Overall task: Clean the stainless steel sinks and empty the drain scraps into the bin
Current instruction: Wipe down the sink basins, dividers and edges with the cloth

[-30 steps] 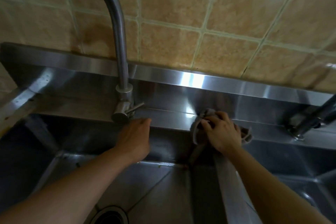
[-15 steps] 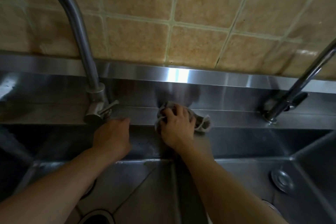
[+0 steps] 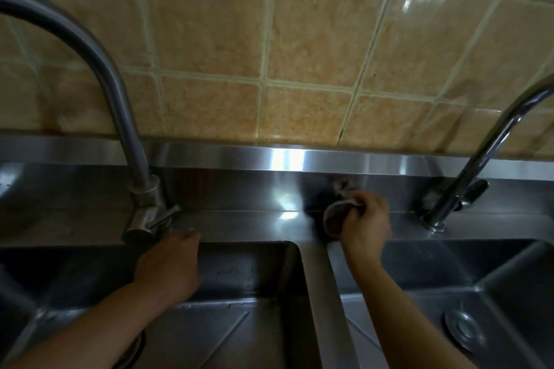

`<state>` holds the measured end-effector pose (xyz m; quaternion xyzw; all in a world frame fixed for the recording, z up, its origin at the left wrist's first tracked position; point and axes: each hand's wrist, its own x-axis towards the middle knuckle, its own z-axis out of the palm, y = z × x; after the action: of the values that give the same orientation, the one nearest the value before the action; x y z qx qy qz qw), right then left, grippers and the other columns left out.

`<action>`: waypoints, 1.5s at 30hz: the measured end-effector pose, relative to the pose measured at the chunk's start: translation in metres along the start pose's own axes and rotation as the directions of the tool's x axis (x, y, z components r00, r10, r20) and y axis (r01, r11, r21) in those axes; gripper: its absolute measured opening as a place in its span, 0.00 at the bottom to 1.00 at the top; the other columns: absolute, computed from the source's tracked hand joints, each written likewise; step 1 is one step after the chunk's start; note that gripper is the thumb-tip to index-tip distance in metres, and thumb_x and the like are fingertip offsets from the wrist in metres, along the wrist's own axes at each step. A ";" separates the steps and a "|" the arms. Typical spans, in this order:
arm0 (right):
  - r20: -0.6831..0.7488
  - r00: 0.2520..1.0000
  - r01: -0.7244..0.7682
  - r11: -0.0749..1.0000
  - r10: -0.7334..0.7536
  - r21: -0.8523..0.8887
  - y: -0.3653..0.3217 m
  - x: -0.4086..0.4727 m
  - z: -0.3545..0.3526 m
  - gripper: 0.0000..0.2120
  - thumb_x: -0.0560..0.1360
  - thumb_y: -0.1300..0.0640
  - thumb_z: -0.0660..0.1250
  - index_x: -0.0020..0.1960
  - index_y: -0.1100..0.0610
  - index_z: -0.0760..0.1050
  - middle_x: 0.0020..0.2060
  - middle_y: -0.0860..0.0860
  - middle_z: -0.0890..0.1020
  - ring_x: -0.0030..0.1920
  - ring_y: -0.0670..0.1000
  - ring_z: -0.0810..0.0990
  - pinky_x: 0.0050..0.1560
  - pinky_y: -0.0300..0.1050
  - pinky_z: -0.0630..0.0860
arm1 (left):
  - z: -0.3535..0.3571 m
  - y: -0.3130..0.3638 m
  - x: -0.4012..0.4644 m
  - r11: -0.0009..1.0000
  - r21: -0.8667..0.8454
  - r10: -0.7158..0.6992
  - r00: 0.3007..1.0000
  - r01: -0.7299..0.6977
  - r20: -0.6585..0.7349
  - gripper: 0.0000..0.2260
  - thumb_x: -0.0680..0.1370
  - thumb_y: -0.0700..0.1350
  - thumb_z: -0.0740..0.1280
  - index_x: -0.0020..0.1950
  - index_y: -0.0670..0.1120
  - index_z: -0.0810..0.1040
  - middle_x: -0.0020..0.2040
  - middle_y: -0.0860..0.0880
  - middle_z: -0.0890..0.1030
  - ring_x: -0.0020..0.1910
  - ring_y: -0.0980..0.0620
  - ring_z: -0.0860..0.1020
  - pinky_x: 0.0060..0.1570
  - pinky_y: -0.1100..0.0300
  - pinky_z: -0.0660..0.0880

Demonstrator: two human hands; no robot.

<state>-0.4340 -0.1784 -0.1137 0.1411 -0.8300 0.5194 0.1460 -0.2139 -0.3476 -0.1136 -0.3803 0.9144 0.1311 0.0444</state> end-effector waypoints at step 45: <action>0.700 0.294 0.867 0.490 -0.651 0.092 -0.077 -0.078 0.113 0.22 0.67 0.70 0.69 0.59 0.57 0.79 0.58 0.55 0.79 0.54 0.59 0.74 0.47 0.52 0.77 | -0.011 -0.083 -0.061 0.943 -0.144 0.289 0.952 -0.302 -0.102 0.15 0.77 0.41 0.63 0.64 0.50 0.72 0.64 0.53 0.71 0.63 0.55 0.69 0.59 0.59 0.71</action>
<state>-0.3437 -0.3063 -0.1278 0.6693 -0.7187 0.1619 0.0968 -0.1122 -0.3650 -0.1089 -0.2462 0.9489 0.1930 -0.0426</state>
